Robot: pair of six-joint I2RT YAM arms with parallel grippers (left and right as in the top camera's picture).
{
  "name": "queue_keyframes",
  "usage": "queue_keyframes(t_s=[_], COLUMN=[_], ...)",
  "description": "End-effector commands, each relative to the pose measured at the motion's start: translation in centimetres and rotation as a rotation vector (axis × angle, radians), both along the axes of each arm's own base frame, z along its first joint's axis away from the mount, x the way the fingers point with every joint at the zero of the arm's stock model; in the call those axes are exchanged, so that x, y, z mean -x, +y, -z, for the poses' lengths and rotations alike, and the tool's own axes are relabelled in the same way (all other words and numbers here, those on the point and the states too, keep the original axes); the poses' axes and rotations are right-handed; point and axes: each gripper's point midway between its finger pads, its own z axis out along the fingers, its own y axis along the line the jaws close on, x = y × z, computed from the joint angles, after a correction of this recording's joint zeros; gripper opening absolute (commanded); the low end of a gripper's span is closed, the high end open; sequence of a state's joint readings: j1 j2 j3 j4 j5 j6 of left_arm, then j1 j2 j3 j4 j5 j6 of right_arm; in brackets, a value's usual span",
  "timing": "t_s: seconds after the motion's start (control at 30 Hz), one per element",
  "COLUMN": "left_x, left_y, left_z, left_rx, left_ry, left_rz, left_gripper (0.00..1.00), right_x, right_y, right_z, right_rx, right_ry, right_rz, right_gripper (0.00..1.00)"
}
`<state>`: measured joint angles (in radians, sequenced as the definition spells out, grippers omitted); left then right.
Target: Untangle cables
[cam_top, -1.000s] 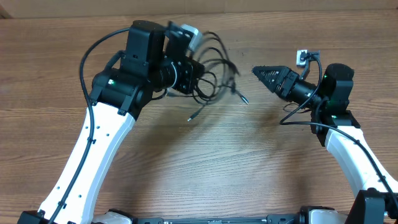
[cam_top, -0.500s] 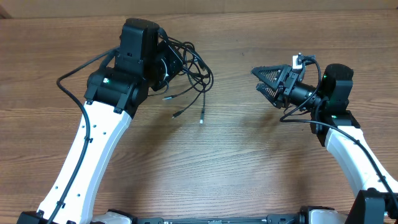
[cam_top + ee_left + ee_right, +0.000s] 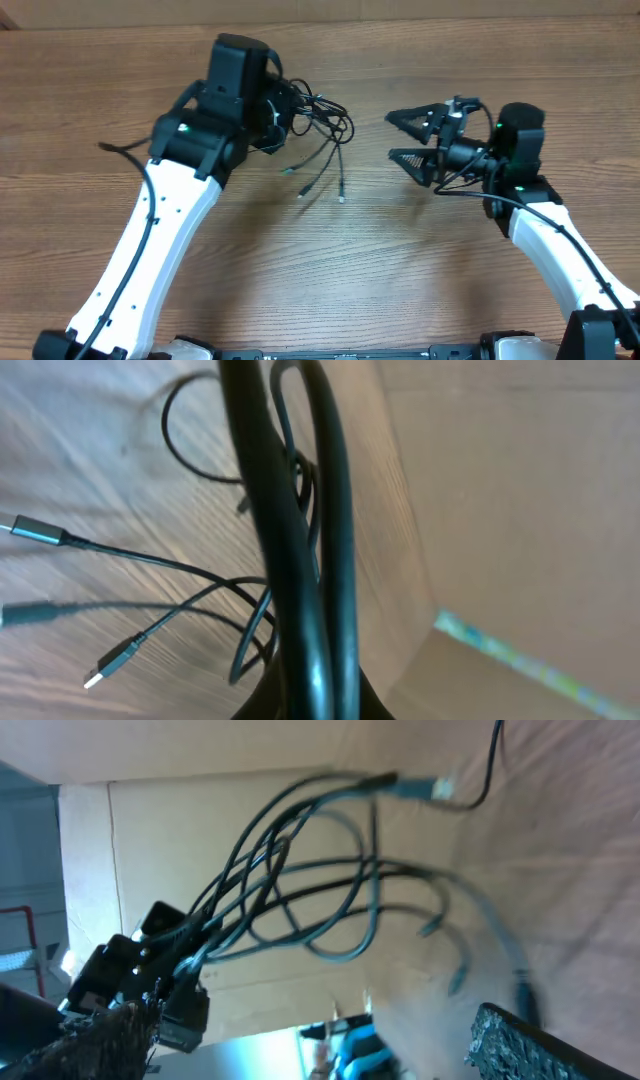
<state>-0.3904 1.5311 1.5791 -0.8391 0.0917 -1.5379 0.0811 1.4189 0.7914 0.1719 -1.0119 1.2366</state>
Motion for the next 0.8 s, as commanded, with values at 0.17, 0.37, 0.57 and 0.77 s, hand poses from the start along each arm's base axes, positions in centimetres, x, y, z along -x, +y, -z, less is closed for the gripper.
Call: queue_keyframes(t_s=[0.17, 0.37, 0.57, 0.77], left_x=[-0.2, 0.3, 0.3, 0.3], left_y=[-1.8, -2.7, -3.0, -3.6], left_z=[0.3, 0.2, 0.1, -0.4], left_rx=[0.108, 0.191, 0.261, 0.298], left_ry=[0.07, 0.121, 0.16, 0.162], left_rz=[-0.107, -0.127, -0.187, -0.175], left_gripper=[0.05, 0.04, 0.04, 0.04], right_x=[-0.6, -1.2, -0.9, -0.6], right_y=[1.3, 1.0, 1.5, 2.8], right_z=[-0.6, -0.4, -0.3, -0.1], right_rx=[-0.03, -0.03, -0.034, -0.019], right_ry=[0.058, 0.081, 0.095, 0.091], right_rz=[0.048, 0.091, 0.083, 0.079], right_gripper=[0.79, 0.62, 0.61, 0.61])
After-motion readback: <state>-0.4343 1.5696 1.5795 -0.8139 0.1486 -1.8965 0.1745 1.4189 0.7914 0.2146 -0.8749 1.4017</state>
